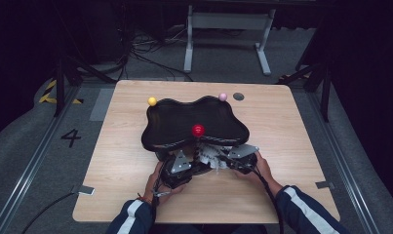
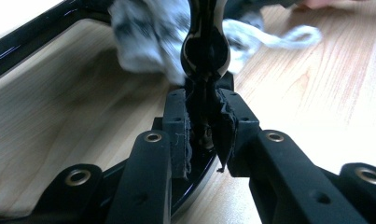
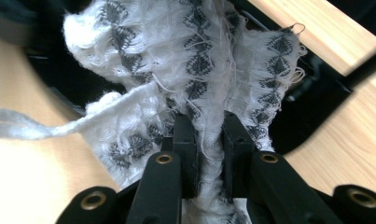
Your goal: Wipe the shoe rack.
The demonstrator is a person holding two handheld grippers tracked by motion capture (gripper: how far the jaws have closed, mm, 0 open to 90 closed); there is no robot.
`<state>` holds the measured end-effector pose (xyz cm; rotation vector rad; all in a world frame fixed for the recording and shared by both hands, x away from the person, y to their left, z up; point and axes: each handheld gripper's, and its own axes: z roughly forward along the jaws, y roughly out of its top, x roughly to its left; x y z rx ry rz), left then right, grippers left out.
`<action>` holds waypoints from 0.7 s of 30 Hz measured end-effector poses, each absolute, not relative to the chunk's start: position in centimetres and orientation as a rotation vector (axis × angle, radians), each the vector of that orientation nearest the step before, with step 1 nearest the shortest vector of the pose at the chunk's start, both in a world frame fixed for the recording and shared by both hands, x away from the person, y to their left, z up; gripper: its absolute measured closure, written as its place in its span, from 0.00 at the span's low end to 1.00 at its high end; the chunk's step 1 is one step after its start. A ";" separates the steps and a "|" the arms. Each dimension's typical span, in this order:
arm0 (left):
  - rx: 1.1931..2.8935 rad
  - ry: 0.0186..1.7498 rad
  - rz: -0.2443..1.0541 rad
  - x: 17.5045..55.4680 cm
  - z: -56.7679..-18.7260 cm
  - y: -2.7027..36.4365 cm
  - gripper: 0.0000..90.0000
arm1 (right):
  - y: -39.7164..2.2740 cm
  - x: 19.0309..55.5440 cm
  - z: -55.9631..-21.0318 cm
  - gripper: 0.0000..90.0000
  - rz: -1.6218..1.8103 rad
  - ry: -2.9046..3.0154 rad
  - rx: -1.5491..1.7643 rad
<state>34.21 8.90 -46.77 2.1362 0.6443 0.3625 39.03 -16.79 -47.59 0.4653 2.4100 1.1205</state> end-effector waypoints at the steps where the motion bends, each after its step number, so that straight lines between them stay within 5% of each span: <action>1: 2.120 0.662 0.353 34.1 -46.9 8.8 0.83 | -16.5 38.8 -47.5 0.88 1.119 2.412 0.450; 21: 2.123 0.660 0.348 34.3 -46.8 9.0 0.83 | -14.7 36.9 -46.9 0.87 1.058 2.405 0.335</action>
